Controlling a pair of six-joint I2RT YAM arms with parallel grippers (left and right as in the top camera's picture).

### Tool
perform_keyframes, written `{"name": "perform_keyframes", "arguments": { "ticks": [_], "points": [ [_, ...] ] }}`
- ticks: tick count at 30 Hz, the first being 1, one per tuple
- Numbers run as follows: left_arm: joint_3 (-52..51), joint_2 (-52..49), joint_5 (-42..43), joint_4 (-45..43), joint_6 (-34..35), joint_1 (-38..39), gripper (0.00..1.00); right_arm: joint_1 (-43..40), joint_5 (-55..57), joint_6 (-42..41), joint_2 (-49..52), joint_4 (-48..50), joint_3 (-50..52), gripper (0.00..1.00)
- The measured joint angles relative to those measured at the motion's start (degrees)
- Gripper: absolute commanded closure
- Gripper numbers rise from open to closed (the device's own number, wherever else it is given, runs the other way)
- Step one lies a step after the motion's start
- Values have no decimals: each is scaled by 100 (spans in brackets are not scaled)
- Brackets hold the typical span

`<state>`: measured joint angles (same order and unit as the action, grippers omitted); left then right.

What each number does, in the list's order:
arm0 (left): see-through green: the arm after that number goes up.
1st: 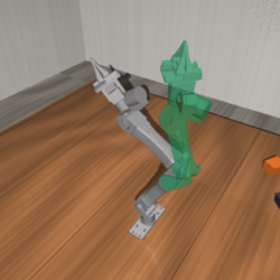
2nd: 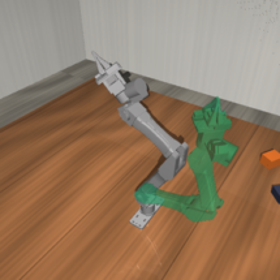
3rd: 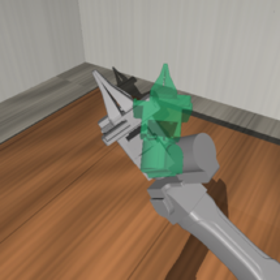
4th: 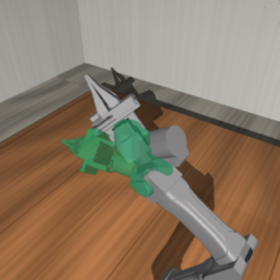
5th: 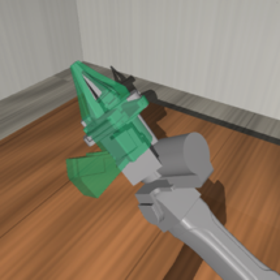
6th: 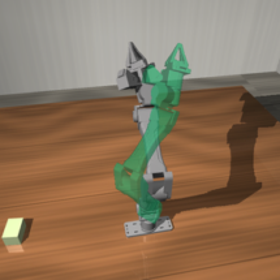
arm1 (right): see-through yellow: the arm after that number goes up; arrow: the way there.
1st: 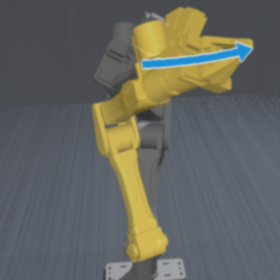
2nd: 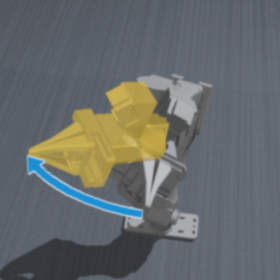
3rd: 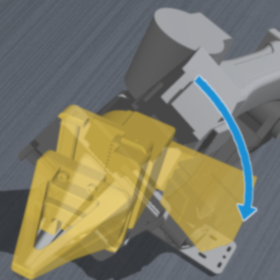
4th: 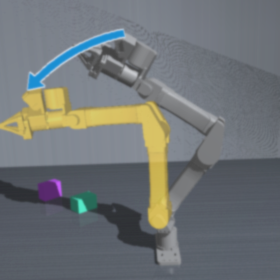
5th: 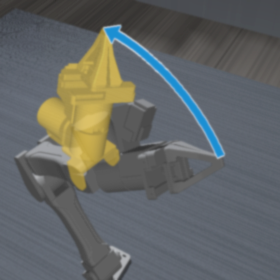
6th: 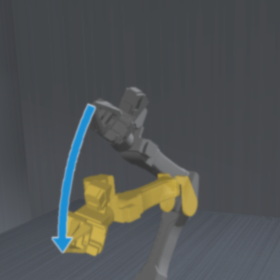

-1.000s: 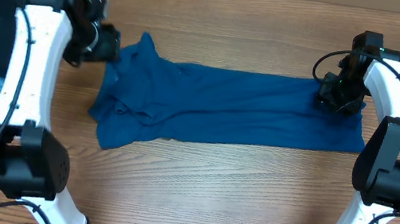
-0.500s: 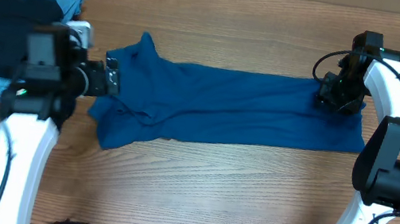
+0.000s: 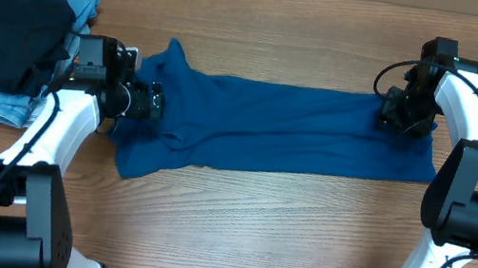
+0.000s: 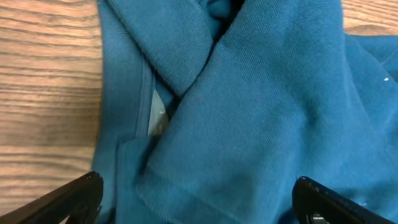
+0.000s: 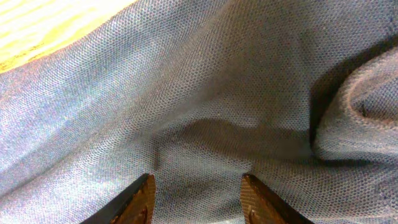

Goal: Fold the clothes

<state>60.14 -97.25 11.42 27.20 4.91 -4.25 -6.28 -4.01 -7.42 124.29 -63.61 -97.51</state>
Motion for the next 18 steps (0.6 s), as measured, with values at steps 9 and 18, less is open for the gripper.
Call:
{"name": "perform_keyframes", "arguments": {
  "ticks": [9, 18],
  "points": [
    [0, -315, 42, -424, -527, 2, 12, 0, 0, -2, 0, 0, 0, 51],
    [138, -612, 125, -413, -697, 0, 62, 0, -2, -2, 0, -4, 0, 52]
  ]
}}
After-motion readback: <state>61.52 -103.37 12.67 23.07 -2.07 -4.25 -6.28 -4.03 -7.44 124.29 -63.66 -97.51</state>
